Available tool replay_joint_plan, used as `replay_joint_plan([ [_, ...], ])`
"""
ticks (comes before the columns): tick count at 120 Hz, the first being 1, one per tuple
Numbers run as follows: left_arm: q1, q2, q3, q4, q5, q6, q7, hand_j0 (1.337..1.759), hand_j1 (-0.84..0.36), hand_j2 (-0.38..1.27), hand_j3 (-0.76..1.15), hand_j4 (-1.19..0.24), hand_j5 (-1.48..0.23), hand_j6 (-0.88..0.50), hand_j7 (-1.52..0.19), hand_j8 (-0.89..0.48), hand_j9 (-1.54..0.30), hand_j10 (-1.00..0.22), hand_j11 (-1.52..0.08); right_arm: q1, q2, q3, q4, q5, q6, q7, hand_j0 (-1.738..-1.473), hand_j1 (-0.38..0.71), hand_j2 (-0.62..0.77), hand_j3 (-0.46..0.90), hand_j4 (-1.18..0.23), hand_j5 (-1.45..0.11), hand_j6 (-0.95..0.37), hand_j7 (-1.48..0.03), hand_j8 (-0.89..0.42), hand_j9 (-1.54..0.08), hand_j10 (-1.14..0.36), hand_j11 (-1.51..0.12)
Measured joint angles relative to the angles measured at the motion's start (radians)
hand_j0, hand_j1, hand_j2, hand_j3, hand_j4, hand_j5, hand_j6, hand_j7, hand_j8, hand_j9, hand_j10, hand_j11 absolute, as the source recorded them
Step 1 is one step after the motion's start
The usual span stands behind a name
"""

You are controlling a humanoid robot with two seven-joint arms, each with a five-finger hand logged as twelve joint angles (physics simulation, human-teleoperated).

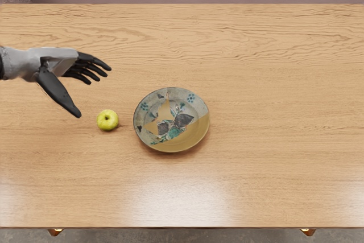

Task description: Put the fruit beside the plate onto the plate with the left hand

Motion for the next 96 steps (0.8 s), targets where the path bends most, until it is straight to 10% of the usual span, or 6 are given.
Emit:
replay_joint_plan([
  [33, -0.197, -0.077, 0.382, -0.116, -0.049, 0.358, 0.038, 1.658, 0.06, 0.05, 0.0, -0.25, -0.32, -0.25, -0.32, -0.25, -0.32, -0.25, -0.32, 0.0, 0.0, 0.0, 0.0, 0.0, 0.0, 0.0, -1.658, -0.3, -0.01, 0.0, -0.03, -0.05, -0.03, -0.05, -0.03, -0.05, -0.04, -0.05],
  [96, -0.333, -0.345, 0.682, -0.156, -0.059, 0.759, 0.097, 1.658, 0.05, 0.05, 0.0, -0.25, -0.32, -0.25, -0.32, -0.25, -0.32, -0.25, -0.32, 0.006, 0.0, 0.0, 0.0, 0.0, 0.0, 0.0, -1.658, -0.3, -0.01, 0.0, -0.03, -0.05, -0.03, -0.05, -0.03, -0.05, -0.04, -0.05],
])
